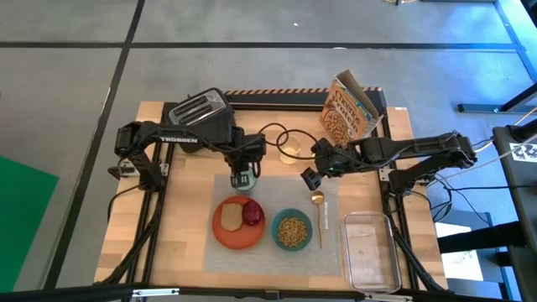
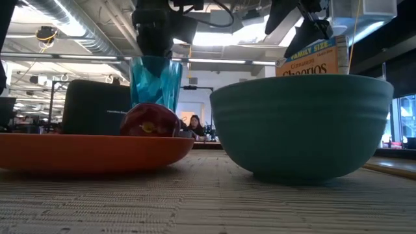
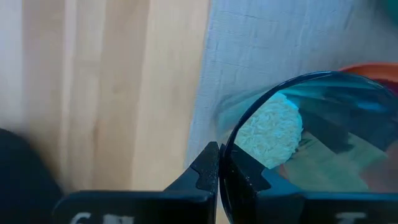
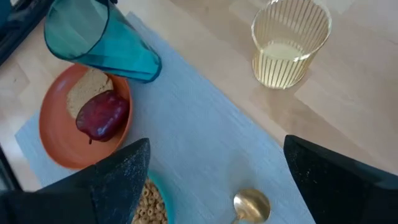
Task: Arrange a breakfast setting
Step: Put the blue glass on the grey table mat, then put the spoon in the cup
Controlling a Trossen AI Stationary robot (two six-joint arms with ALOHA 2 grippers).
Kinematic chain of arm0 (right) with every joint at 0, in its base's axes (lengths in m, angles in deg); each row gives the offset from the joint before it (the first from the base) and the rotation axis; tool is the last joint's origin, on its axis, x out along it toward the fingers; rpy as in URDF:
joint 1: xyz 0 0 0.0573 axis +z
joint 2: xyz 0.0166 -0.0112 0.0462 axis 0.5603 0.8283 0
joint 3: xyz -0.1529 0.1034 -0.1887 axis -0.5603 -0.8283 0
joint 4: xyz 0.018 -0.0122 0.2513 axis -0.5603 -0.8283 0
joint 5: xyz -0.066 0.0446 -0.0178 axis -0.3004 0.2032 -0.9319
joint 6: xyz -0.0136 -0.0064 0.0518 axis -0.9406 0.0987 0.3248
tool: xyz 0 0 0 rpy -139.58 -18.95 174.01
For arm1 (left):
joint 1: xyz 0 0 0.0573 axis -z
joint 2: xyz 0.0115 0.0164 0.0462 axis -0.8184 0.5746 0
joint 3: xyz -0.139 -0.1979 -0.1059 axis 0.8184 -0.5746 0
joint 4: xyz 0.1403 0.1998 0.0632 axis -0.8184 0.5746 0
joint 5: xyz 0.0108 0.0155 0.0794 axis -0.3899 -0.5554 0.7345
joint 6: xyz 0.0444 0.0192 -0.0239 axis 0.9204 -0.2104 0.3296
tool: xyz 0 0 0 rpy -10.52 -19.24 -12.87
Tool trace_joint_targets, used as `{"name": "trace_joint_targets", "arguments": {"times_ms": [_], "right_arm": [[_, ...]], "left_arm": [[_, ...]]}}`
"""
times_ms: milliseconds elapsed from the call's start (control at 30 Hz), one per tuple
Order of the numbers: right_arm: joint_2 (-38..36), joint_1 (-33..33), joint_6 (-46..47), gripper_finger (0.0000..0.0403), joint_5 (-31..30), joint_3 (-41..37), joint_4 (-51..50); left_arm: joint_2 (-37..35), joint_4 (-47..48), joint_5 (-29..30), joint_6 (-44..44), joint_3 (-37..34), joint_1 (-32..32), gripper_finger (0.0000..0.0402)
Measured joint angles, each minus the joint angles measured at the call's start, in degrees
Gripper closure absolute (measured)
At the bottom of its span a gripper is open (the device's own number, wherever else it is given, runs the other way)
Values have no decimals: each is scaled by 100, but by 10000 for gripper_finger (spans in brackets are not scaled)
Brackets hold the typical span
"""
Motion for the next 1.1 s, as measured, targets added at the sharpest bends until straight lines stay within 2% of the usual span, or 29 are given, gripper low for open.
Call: {"name": "trace_joint_targets", "arguments": {"times_ms": [233, 567, 633, 767, 967, 1100], "right_arm": [[241, 149, 7, 46, 302, 0, -12], [1008, 634, -151, 46, 342, -21, -1537], [1058, 684, -290, 46, 420, -218, -1397], [1003, 684, -309, 49, 1022, -1020, -516], [901, 669, -168, 87, 1322, -1930, 292], [894, 669, -149, 109, 1397, -2264, 727]], "left_arm": [[12, -179, -266, -609, -12, 54, 371], [-222, -138, -267, -754, 70, 17, 313], [-339, -130, -261, -806, 177, -17, 304], [-569, -128, -200, -977, 379, -62, 292], [-921, -159, -108, -1175, 449, -50, 291], [-1064, -102, 23, -1190, 450, -26, 292]]}}
